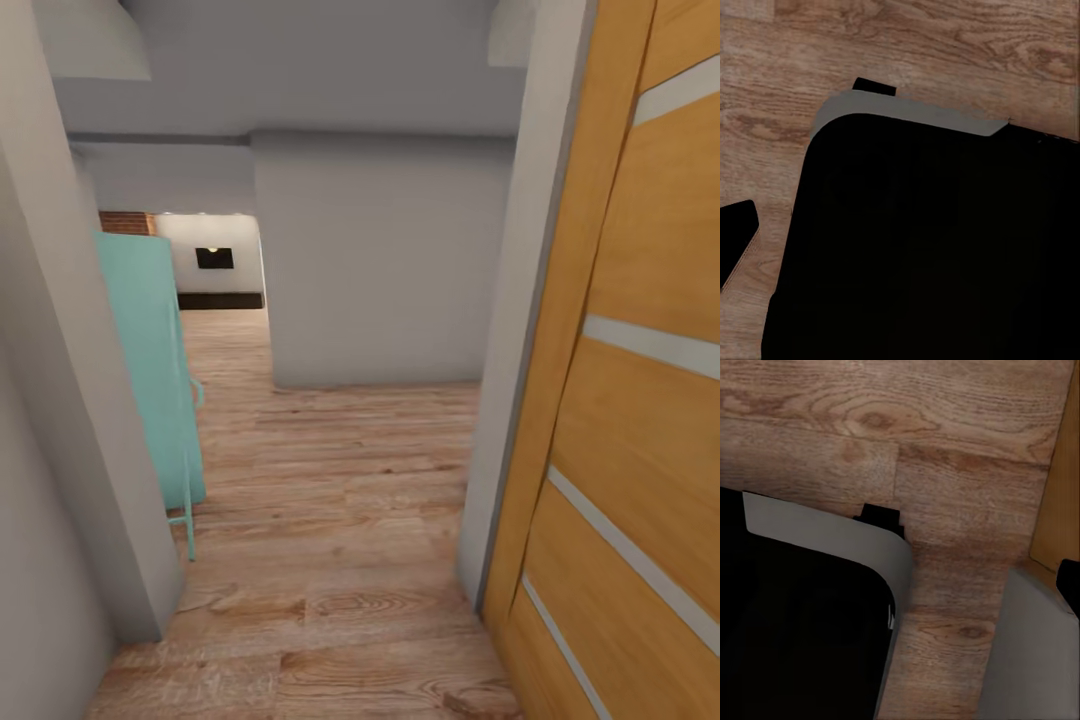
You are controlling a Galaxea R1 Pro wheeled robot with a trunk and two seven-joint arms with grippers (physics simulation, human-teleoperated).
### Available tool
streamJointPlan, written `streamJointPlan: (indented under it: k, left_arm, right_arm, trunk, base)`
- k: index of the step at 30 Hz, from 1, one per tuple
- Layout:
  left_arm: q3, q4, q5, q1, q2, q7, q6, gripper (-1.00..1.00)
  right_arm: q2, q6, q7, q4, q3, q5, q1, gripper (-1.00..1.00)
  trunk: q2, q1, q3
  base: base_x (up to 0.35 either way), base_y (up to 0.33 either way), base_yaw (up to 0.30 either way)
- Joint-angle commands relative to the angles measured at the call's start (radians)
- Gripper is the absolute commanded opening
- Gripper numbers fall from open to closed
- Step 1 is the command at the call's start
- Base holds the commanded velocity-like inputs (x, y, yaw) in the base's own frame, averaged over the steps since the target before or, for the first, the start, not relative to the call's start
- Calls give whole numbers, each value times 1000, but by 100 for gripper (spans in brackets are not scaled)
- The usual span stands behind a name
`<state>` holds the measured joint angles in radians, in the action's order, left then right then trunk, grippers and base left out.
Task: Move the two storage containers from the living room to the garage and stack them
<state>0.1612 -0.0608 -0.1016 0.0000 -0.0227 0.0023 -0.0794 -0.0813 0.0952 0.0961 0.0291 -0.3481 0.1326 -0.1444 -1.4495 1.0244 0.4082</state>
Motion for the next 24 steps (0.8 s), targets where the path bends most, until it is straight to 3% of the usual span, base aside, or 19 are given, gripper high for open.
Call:
streamJointPlan:
  k: [1, 24]
  left_arm:
    - [0, -1, -10, 0, 0, 0, -1, 100]
    - [0, -1, -11, 0, -2, 1, 0, 100]
  right_arm:
    - [0, 6, 5, 3, -7, 10, -1, 100]
    - [8, 3, -6, 3, -6, 9, -1, 100]
  trunk:
    - [0, 1, 1]
    - [0, 1, 1]
  base:
    - [324, 85, 0]
    - [324, 84, 0]
